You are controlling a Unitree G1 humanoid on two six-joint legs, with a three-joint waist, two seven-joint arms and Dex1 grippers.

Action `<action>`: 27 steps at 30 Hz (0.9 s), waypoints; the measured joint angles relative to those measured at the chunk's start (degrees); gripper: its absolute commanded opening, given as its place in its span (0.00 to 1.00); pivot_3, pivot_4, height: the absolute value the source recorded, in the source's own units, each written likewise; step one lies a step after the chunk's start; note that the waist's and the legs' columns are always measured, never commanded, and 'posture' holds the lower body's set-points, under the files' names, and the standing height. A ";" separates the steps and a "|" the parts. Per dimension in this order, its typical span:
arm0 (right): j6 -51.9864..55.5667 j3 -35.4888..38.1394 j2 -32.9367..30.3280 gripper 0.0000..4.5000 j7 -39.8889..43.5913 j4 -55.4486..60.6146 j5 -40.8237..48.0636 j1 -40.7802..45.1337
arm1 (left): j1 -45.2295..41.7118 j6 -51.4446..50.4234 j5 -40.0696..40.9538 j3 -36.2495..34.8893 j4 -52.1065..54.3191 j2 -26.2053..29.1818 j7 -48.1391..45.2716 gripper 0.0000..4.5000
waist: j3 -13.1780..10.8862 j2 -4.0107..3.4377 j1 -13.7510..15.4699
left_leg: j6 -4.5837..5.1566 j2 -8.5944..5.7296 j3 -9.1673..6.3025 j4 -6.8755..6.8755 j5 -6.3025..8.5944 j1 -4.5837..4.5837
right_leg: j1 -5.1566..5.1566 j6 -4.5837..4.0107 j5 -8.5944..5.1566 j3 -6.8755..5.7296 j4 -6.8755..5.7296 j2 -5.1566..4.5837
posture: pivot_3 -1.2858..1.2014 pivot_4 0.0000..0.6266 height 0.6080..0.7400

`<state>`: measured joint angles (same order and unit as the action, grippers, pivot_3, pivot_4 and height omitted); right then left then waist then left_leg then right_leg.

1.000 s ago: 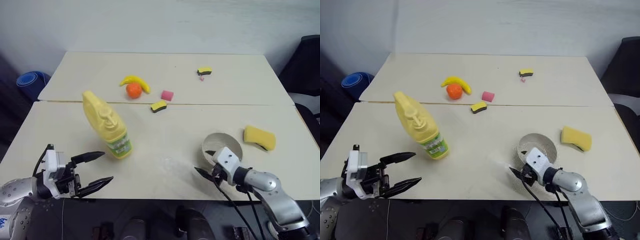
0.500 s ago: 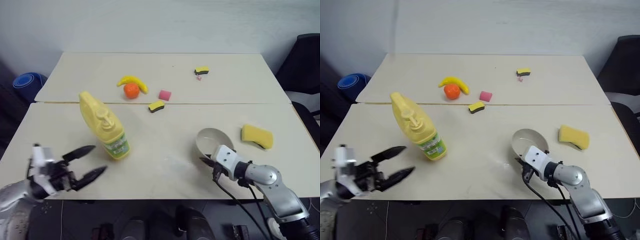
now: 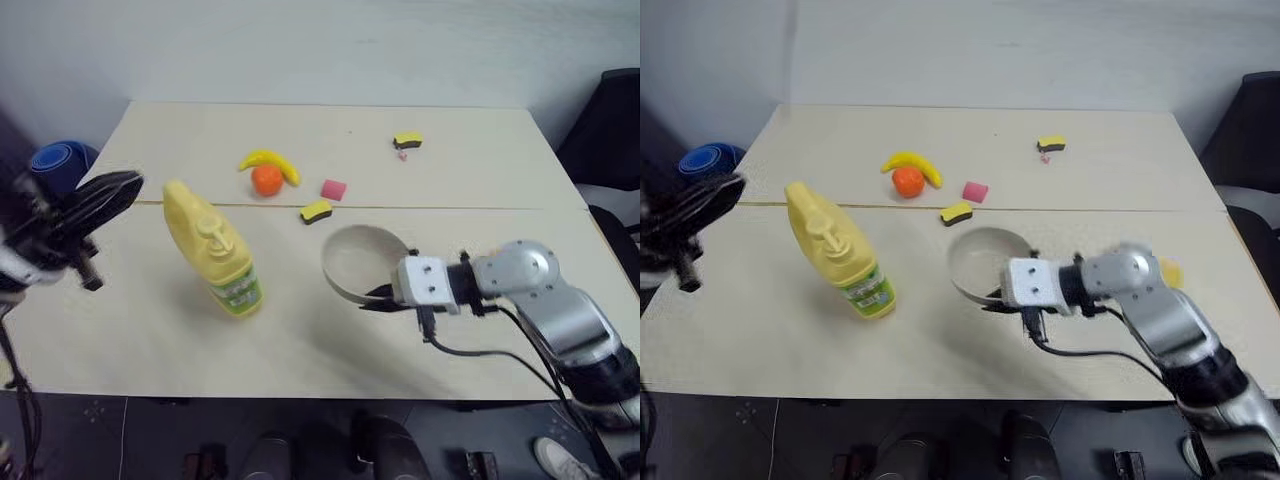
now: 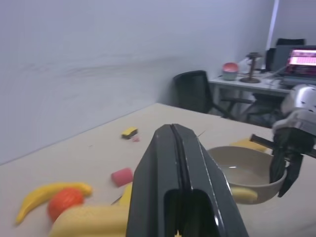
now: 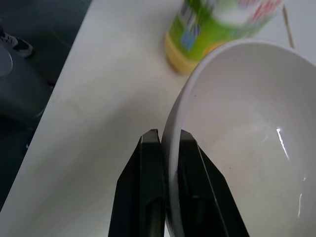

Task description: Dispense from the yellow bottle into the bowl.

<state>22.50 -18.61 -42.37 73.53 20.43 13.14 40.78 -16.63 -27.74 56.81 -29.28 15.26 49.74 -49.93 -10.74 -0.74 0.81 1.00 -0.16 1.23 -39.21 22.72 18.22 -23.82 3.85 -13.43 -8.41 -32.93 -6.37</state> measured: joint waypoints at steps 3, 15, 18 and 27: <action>2.53 -2.50 1.80 0.00 1.96 -0.06 0.70 4.19 | -3.41 -0.43 -1.08 4.17 -0.49 -0.11 -1.21 0.02 | 0.01 0.05 -0.51 | -0.02 0.02 -0.02 0.00 -0.01 0.07 | -0.01 0.00 0.00 -0.05 0.06 0.03 | 0.52 0.24 1.00; 9.70 -12.37 11.79 0.00 3.99 -3.58 0.13 16.24 | -5.34 0.57 -8.22 10.65 -3.88 -0.66 -6.62 0.02 | 0.01 0.05 -1.06 | -0.12 0.01 -0.02 -0.01 -0.13 0.02 | -0.04 -0.01 0.00 -0.02 -0.08 0.02 | 0.52 0.24 1.00; 10.42 -12.94 12.22 0.00 4.70 -4.82 -0.10 18.12 | -5.24 1.32 -9.18 10.63 -3.78 -0.91 -6.62 0.02 | 0.02 0.07 -1.05 | -0.11 -0.02 -0.02 -0.01 -0.14 0.01 | -0.02 -0.01 0.00 -0.01 -0.09 -0.01 | 0.52 0.24 1.00; 11.40 -14.61 13.33 0.00 5.54 -5.33 -1.48 20.62 | -4.17 4.58 -13.05 12.12 -0.49 -2.44 -4.48 0.02 | 0.03 0.06 -1.09 | -0.14 -0.02 0.01 -0.01 -0.16 -0.09 | -0.02 -0.02 -0.01 0.04 -0.23 -0.04 | 0.52 0.24 1.00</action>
<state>33.90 -33.23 -29.04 79.07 15.11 11.67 61.40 -20.80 -23.16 43.76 -17.16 14.76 47.30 -54.41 -10.71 -0.68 -0.28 0.86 -0.18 1.24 -39.22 22.57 18.13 -23.84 3.84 -13.43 -8.38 -33.16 -6.41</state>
